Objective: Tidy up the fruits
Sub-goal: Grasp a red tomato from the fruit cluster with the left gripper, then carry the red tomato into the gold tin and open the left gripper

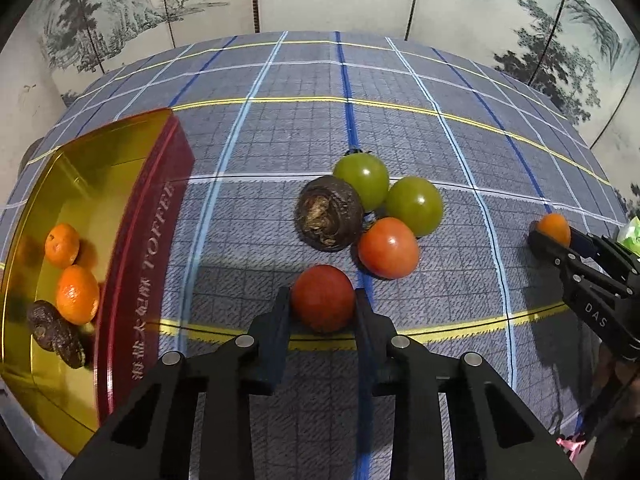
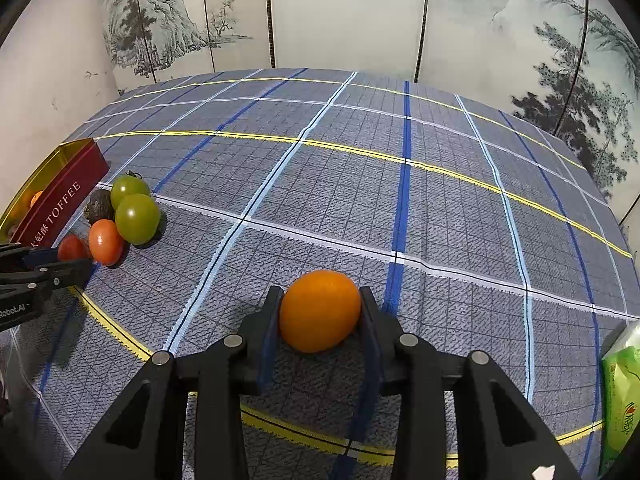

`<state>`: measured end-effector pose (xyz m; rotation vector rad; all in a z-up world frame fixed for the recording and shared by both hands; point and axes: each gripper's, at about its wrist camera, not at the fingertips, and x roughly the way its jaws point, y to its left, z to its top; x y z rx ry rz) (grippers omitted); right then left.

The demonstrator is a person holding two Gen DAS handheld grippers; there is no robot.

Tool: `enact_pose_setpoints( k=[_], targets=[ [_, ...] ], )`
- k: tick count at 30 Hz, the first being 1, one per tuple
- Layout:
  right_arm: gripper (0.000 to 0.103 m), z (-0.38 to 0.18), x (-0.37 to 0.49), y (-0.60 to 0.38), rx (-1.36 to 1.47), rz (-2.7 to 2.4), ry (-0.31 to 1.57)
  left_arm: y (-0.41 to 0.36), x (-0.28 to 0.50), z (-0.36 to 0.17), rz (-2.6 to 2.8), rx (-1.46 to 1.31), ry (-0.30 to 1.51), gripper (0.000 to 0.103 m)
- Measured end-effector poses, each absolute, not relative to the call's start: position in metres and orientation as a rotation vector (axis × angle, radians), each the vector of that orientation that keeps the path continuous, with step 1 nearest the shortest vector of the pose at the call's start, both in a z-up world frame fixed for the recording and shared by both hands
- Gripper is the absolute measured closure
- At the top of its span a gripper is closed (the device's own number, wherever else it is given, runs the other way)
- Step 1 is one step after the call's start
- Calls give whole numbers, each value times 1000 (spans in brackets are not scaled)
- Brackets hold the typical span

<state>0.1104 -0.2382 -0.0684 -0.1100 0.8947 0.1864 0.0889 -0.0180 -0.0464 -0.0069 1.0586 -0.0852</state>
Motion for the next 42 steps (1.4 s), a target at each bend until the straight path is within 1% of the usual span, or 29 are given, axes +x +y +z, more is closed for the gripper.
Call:
enact_pose_setpoints(
  k=[10,15,20,25,31,38,42],
  targets=[
    [68,-68,110,-238,-110,187,895,11,82,-14,-58,-39,1019,73],
    [68,-68,110,-238,-110,187,895,50,80,9,9,-64,969,73],
    [68,-68,110,-238,-109,187,895,100,81,18,123,-56,944,73],
    [68,-69,110,-239,-108,187,895,151,83,16,215,-75,951,73],
    [68,-68,111,-239,-108,187,895,201,90,-2,296,-161,1006,73],
    [68,-69,111,-239,-108,187,895,210,97,-22,297,-155,1048,73],
    [68,-69,111,-239,-109,187,895,210,96,-23,292,-139,1040,72]
  ],
)
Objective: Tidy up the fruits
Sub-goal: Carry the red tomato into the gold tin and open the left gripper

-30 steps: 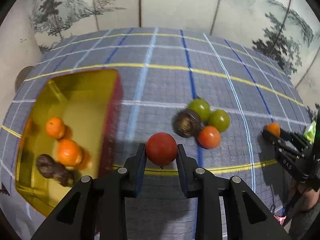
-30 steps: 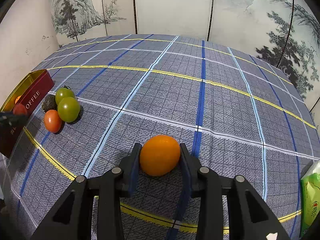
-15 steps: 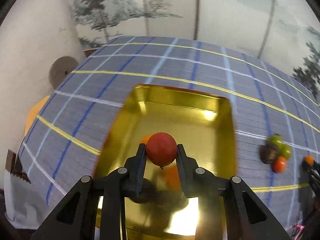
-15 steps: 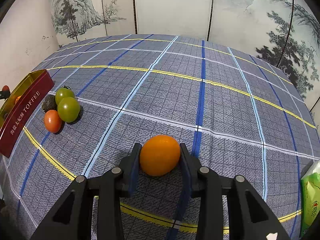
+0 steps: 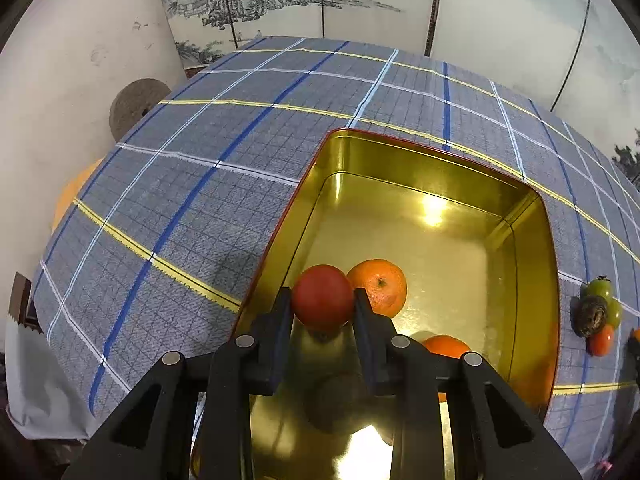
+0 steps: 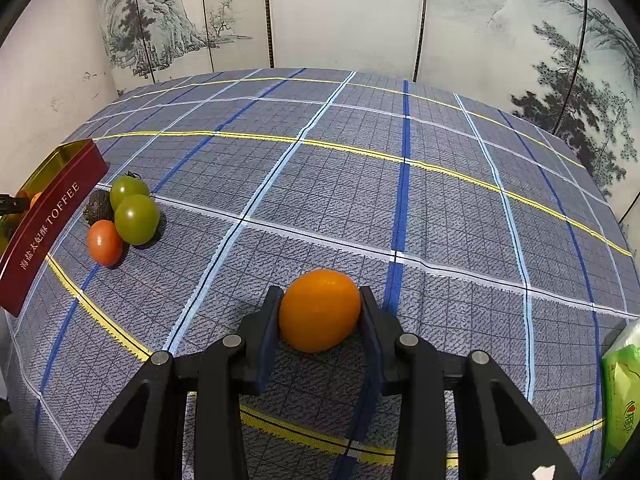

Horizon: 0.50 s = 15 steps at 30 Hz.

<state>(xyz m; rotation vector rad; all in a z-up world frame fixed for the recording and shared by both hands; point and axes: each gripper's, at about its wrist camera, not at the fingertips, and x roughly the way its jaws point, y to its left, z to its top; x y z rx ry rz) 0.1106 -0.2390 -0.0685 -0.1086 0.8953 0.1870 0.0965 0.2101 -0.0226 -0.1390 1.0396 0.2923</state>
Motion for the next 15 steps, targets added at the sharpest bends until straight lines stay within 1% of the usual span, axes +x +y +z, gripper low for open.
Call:
enact_pose_setpoints(
  k=[15],
  targets=[
    [68,-68,111,-239,-108,187,896,211,87,-36,294,-156,1081,72]
  ],
)
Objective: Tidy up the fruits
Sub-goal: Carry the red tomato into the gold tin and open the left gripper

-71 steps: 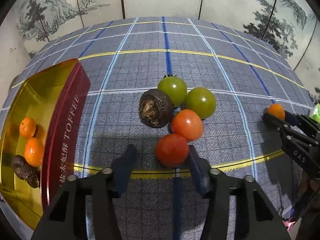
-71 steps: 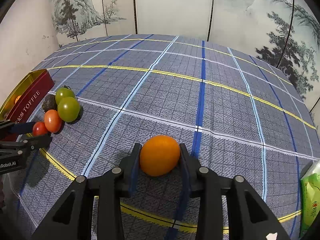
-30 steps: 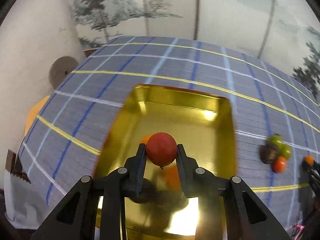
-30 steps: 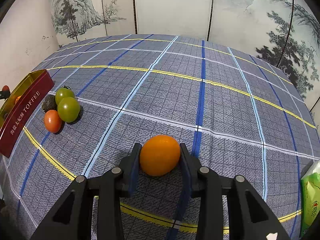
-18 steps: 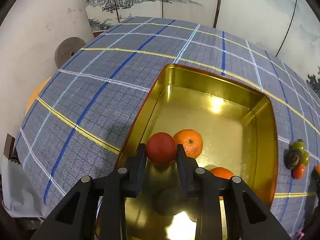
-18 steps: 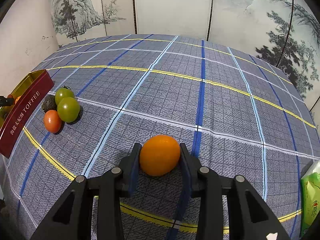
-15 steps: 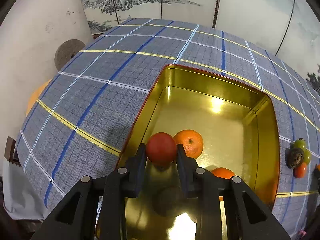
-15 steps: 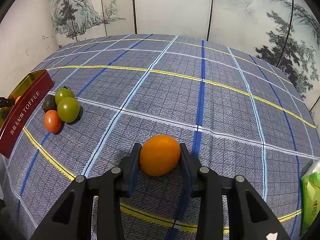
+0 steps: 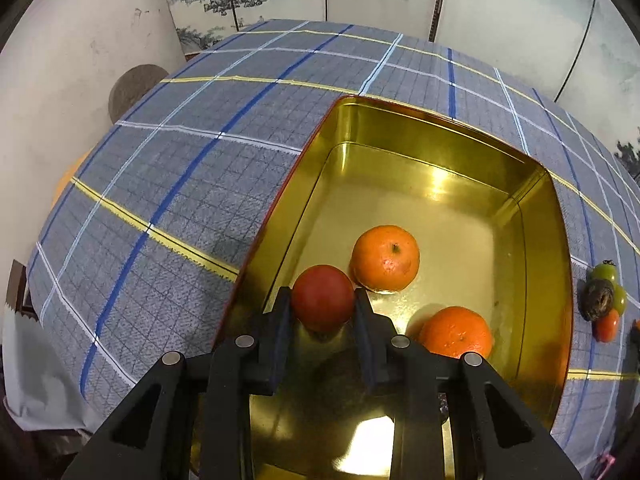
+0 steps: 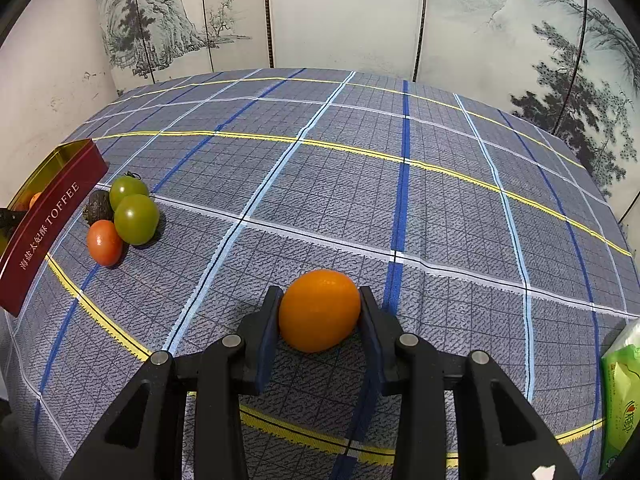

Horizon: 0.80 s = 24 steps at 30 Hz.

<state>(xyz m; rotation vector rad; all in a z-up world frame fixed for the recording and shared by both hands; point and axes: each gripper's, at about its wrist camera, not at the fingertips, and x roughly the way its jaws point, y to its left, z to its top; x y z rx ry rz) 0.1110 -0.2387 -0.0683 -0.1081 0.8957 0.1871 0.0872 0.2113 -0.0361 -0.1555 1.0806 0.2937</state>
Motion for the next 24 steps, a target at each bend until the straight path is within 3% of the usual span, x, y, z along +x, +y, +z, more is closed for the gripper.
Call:
enact_pose_setpoints(
  k=[24],
  targets=[
    [68,-68,111,-239,-108,187,896,208,88,-39,290,-120,1093,72]
  ],
)
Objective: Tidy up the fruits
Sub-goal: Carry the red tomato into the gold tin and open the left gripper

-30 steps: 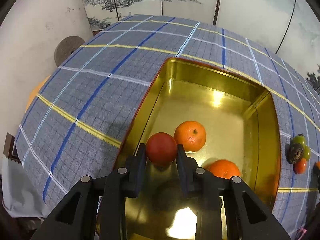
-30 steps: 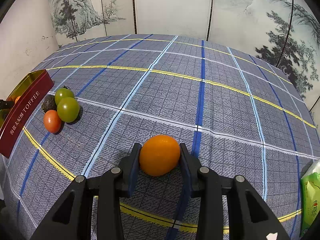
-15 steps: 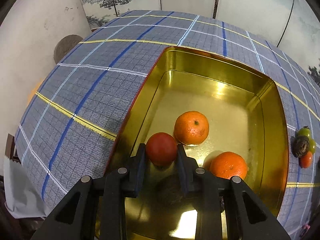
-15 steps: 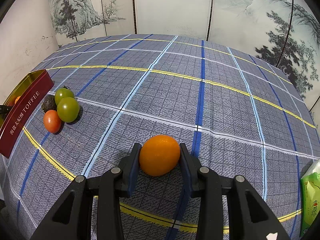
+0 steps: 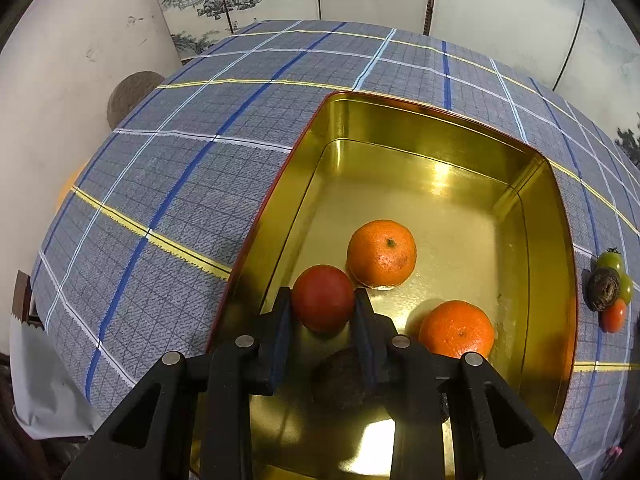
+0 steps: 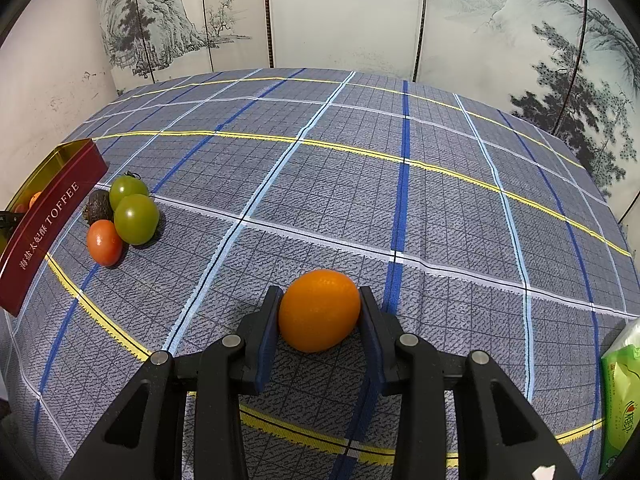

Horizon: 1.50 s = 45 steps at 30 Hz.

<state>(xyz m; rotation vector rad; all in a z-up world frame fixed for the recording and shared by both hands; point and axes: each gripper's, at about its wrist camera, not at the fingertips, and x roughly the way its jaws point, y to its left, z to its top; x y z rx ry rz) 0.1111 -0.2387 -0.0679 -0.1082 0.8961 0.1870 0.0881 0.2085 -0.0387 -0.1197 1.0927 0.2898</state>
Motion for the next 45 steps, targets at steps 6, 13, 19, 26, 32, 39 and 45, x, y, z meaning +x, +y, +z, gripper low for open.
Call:
enact_pose_setpoints(
  k=[6,13,19,26,32,39,45],
  targets=[
    [68,-68,111,-239,-108,187,896,208,86,-37,286,-131,1096,72],
    [68,-68,111,-239,-108,187,896,205,81,-33,285,-132,1089,72],
    [68,-68,111,-238,-110,186,896,201,76,-28,276,-127,1078,72],
    [68,-68,111,-239,-108,187,897,201,70,-22,275,-149,1060,72],
    [67,-68,111,-239,-108,186,897,200,62,-17,266,-157,1047,71],
    [66,-69,110,-243,-105,184,898,198,56,-12,256,-161,1036,71],
    [66,-69,110,-244,-101,183,898,199,51,-9,256,-172,1032,70]
  ],
)
